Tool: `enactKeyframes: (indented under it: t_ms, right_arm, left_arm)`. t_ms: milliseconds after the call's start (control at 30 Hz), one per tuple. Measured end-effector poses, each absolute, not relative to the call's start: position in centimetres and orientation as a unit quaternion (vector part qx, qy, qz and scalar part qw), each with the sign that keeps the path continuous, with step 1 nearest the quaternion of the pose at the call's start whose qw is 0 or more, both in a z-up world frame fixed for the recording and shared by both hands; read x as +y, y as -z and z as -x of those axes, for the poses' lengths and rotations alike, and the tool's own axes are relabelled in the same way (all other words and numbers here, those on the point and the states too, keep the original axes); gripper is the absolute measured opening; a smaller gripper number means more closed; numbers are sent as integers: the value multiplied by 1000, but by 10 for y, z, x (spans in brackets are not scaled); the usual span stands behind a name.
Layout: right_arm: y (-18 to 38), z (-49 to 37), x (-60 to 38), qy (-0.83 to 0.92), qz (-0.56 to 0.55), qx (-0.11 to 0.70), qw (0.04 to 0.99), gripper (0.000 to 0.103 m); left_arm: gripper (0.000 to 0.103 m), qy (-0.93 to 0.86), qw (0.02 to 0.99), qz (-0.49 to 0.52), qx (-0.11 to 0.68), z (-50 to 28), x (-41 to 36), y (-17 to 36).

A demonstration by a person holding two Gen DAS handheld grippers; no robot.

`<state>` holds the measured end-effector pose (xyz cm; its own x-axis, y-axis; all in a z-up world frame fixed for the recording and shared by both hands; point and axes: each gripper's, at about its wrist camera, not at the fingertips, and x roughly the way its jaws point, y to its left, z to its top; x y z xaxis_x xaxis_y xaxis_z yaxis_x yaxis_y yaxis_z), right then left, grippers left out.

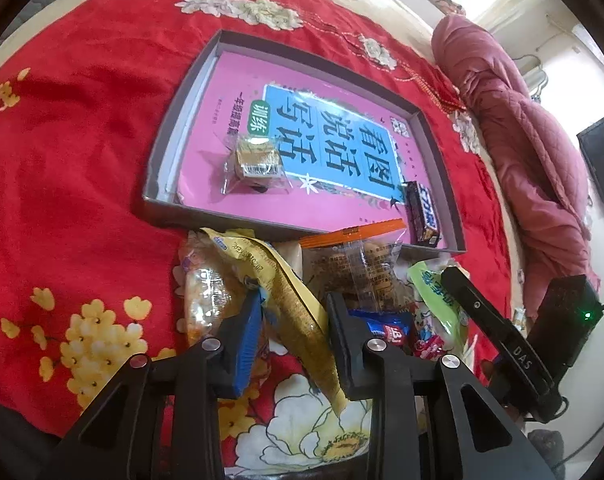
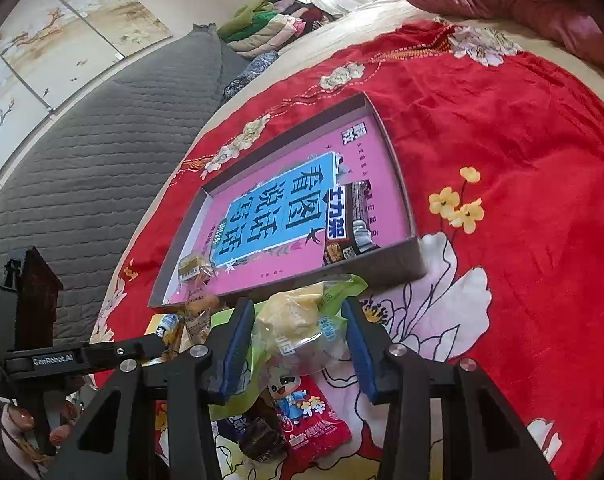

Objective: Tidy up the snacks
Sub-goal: 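Grasp the clear green-labelled bread bag with the right gripper while the left gripper grasps the gold snack bag, then lift both held bags and carry them over the grey box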

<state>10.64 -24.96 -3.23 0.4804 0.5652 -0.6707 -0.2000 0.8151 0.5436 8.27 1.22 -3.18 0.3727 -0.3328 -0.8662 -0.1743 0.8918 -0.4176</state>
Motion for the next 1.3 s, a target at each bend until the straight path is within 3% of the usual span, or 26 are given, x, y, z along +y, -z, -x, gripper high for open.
enactKeyframes:
  t_ms: [1300]
  right_arm:
    - [1,-119,-256,-222,-198,377,877,42]
  left_arm:
    - [32,34,845,193,497,-105,16,-11]
